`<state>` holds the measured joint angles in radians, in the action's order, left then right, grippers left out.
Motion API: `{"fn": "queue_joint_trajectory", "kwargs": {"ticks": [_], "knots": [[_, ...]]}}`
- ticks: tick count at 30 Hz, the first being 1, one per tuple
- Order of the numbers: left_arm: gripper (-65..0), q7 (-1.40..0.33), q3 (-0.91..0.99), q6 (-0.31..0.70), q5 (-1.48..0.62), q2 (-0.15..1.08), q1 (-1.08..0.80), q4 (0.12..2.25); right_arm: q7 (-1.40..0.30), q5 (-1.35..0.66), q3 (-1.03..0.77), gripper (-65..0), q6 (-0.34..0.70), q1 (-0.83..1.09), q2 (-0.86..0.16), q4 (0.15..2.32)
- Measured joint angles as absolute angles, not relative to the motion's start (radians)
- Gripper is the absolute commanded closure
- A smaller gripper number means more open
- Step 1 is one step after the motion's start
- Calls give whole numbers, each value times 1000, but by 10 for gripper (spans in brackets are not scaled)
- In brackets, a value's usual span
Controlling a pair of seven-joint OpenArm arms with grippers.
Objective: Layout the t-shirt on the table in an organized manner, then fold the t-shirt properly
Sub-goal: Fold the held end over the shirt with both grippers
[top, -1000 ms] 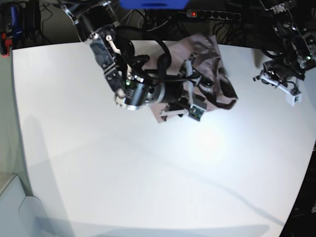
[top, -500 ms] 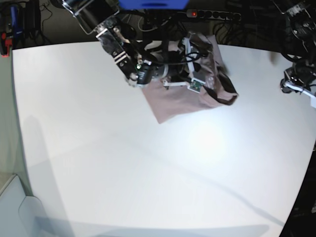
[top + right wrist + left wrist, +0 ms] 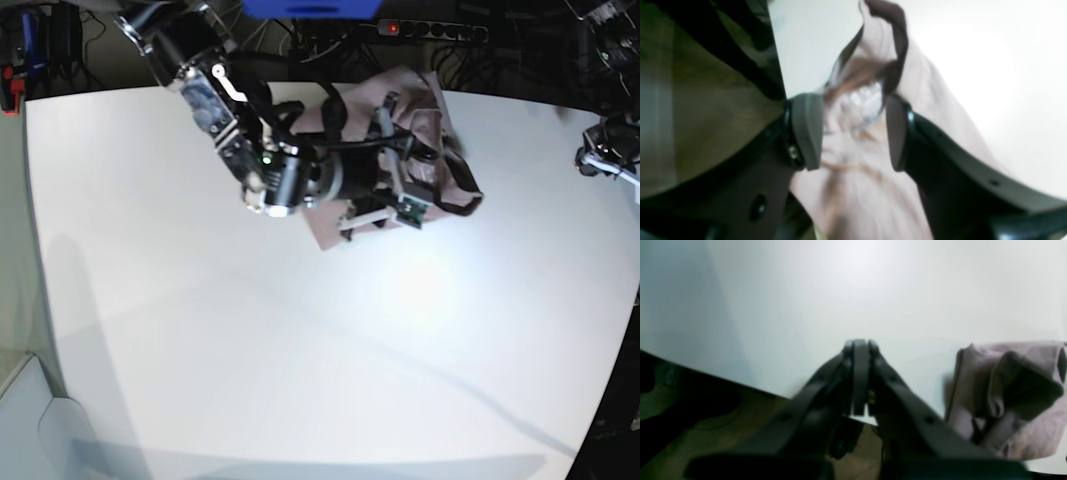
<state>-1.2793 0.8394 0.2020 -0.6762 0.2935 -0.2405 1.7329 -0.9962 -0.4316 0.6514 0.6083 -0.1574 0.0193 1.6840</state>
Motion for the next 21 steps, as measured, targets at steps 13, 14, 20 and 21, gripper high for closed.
{"fn": "queue_joint_trajectory", "kwargs": {"ticks": [13,14,20,21], "knots": [[-1,-1279,904,202,-685,282,-308,1735,-820,-427,654,-26,609,-265,137,1297],[-1,-1279,918,202,-685,282,-310,1735,-809,-424,664,-26,609,-259,138,1279],[-1,-1279,937,202,-685,282,-312,1734,-770,-422,778,-26,609,-211,138,1204],[-1,-1280,937,202,-685,282,-309,1734,-774,-422,799,-26,609,-204,138,1210]]}}
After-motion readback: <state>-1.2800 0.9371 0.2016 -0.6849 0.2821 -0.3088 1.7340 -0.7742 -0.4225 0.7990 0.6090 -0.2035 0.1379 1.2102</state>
